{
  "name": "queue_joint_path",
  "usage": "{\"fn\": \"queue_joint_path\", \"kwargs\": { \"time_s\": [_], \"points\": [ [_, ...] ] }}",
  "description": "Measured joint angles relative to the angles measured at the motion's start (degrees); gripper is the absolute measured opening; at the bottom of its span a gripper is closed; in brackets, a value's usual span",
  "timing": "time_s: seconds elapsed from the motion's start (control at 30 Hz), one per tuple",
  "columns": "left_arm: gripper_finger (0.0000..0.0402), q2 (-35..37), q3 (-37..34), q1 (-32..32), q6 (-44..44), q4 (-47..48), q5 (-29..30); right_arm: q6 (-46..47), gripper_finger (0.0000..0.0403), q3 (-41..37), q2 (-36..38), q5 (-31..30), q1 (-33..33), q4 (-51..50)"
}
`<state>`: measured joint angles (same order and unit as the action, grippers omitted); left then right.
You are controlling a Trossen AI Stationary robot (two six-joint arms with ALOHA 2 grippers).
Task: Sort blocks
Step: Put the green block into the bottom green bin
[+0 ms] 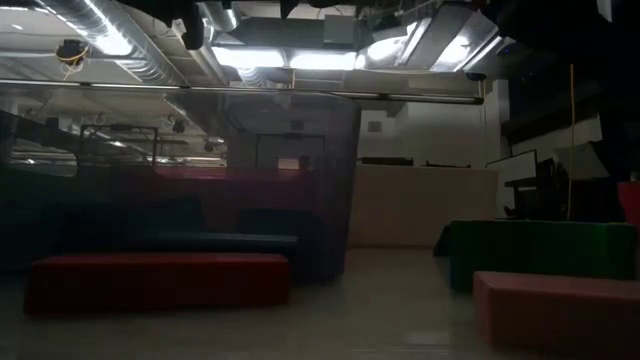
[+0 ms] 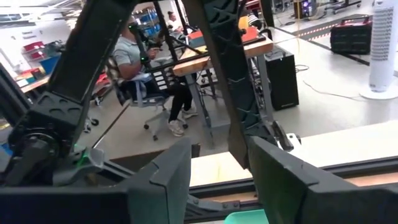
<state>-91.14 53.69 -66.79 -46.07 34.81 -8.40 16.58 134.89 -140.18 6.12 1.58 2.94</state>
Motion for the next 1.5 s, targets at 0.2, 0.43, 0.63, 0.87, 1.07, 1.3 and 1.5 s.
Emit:
{"fn": "queue_joint_path", "kwargs": {
  "time_s": [0.2, 0.43, 0.63, 0.87, 1.07, 1.3, 1.5],
  "points": [
    [0.016, 0.05, 0.02, 0.0, -1.05, 0.04, 0.02, 0.02, 0.0163, 0.0, 0.0, -0.01, -0.11, -0.01],
    [0.0208, 0.11, 0.04, 0.03, 1.14, 0.02, -0.72, 0.02, 0.0163, 0.0, 0.0, -0.01, -0.11, -0.01],
    [0.0214, 0.11, 0.04, 0.55, -2.72, 0.11, -3.67, 0.02, 0.0163, -0.02, 0.0, -0.01, -0.11, 0.0],
    [0.0214, 2.31, -0.09, 0.85, -4.98, 0.68, -4.38, 0.02, 0.0163, -0.02, 0.0, -0.03, -0.11, -0.02],
    [0.0214, 2.54, -0.09, 0.79, -4.06, 0.7, -3.02, 0.02, 0.0163, -0.02, 0.0, -0.03, -0.11, -0.02],
    [0.0214, 2.54, -0.09, 0.81, -0.01, 0.74, 4.52, 0.03, 0.0163, -0.02, 0.0, -0.03, -0.09, -0.02],
    [0.0214, 2.36, -0.05, -0.91, 1.73, 0.71, 4.8, 0.02, 0.0163, -0.02, 0.0, -0.03, -0.09, -0.04]
  ]
}}
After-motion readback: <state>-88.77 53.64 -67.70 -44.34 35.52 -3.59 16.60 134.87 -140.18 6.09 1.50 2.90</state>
